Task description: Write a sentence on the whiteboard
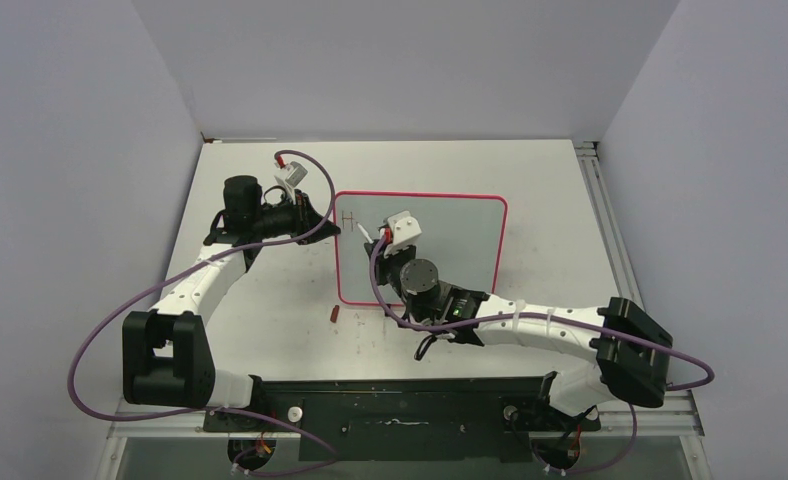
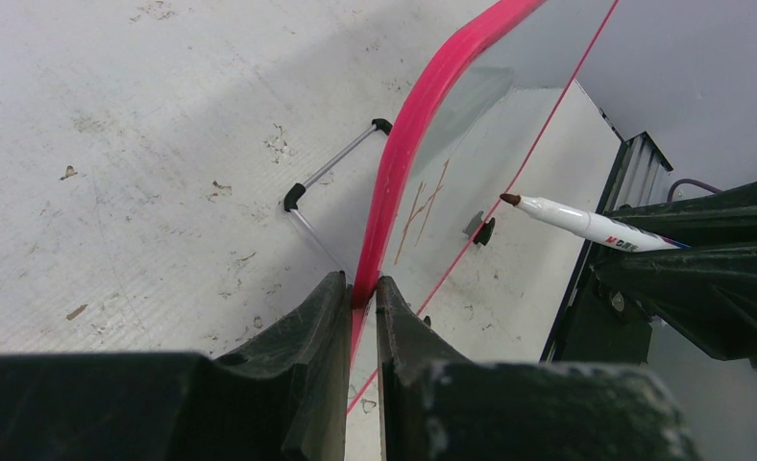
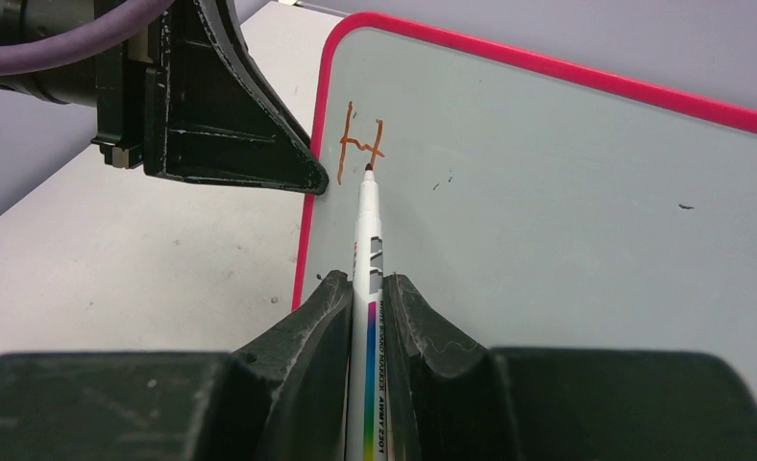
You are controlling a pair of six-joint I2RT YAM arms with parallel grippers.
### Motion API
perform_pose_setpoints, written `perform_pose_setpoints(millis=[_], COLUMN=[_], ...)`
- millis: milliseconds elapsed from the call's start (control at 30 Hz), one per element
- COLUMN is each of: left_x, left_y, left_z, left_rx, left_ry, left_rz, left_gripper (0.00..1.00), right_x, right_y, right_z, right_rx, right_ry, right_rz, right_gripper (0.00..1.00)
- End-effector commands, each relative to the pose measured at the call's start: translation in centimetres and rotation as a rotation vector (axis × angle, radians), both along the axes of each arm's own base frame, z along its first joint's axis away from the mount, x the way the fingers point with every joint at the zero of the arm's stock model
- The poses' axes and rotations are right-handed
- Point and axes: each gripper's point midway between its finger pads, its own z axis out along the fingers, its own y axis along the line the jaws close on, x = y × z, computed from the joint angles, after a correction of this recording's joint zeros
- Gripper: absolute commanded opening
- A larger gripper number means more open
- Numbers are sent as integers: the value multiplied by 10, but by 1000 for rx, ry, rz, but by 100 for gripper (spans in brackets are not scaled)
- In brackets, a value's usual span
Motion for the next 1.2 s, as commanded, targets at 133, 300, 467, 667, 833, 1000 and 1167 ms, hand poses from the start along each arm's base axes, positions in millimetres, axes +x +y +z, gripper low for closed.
perform_pose_setpoints(millis=[133, 300, 467, 667, 833, 1000, 1167], left_x=[-4, -5, -5, -5, -5, -5, -5], left_y=[-6, -7, -7, -7, -7, -7, -7], left_z=[18, 17, 18, 18, 18, 18, 18], left_rx=[-15, -15, -16, -16, -16, -16, -16], left_ry=[-33, -32, -33, -33, -33, -34, -34], left_rz=[-28, -29, -31, -32, -31, -31, -32], left_gripper=[0, 0, 0, 0, 0, 0, 0], right_x=[15, 18, 21, 23, 22, 22, 20], right_y=[1, 0, -1, 5, 9, 8, 5], right_z=[16, 14, 12, 9, 5, -2, -10], right_rx=[56, 58, 54, 42, 24, 13, -2], right_ry=[-22, -21, -19, -18, -12, 3, 23], right_rz=[-37, -43, -51, -32, -12, -14, -17], right_gripper=[5, 5, 5, 5, 5, 5, 5])
